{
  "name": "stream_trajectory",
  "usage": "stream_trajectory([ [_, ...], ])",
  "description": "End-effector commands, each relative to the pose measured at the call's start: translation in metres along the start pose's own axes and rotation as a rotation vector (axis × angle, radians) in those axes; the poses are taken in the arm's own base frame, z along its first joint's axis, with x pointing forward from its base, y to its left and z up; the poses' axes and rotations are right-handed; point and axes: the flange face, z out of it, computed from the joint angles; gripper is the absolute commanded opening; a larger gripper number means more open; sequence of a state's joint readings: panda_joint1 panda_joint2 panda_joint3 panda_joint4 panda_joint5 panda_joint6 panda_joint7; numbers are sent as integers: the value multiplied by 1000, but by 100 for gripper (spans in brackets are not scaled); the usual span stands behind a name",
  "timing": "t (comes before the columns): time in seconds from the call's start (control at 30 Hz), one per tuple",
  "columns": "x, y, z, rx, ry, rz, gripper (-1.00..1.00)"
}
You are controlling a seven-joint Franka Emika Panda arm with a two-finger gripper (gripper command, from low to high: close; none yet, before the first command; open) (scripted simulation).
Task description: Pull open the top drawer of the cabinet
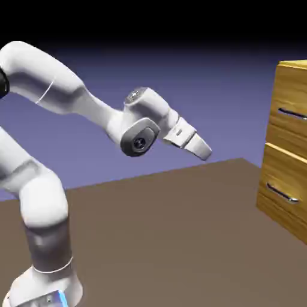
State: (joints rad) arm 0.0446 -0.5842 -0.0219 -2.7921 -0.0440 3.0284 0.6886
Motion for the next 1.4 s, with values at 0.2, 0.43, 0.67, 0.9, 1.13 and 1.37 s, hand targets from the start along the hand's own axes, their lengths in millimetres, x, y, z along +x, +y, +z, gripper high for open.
stream_trajectory([
  [0.2,20,-59,-53,122,98,-547,0],
  [0.43,41,-97,-110,183,259,-1053,0],
  [0.67,67,-114,-161,165,459,-1507,0],
  [0.9,101,-114,-197,55,667,-1904,0],
  [1.13,140,-102,-210,-146,839,-2245,0],
  [1.37,182,-86,-195,-420,937,-2545,0],
])
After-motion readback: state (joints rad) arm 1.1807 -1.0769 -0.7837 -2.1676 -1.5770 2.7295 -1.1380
